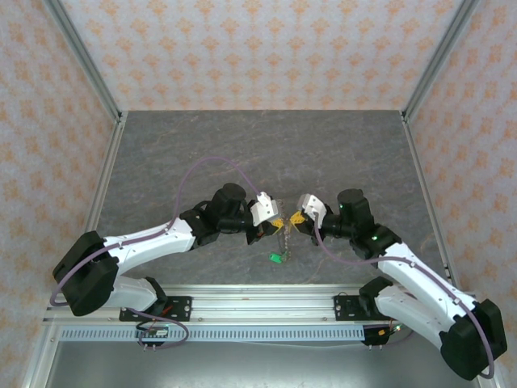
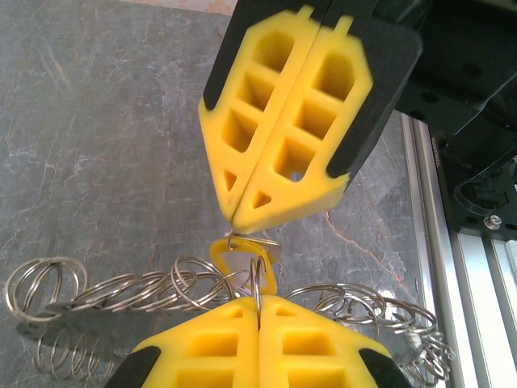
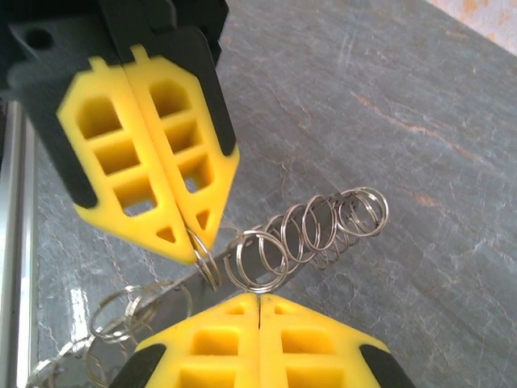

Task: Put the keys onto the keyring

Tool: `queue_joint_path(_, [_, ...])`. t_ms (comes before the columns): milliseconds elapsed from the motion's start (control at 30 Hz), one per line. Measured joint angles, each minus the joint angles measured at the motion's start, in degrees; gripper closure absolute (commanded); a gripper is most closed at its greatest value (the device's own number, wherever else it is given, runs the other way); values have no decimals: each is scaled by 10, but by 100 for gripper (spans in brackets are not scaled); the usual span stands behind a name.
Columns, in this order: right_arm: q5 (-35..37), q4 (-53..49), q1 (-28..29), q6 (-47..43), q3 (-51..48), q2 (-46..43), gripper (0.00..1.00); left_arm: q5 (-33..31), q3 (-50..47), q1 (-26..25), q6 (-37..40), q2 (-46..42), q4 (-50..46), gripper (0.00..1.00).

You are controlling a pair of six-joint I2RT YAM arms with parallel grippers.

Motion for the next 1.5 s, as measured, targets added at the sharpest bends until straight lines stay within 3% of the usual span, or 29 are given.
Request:
queue_joint_path(233, [-39, 5, 0, 10, -7, -38, 100, 0, 0, 0, 3, 0, 0, 100])
queue_joint_path(533, [-76, 39, 0, 24, -23, -25, 100, 0, 0, 0, 4, -5, 0, 100])
queue_joint_path(867, [-80, 97, 0, 40, -30, -9, 100, 2, 0, 0, 12, -5, 0, 100])
queue_joint_path(1500, [-69, 110, 0, 55, -30, 13, 100, 0, 8, 0, 15, -5, -9, 100])
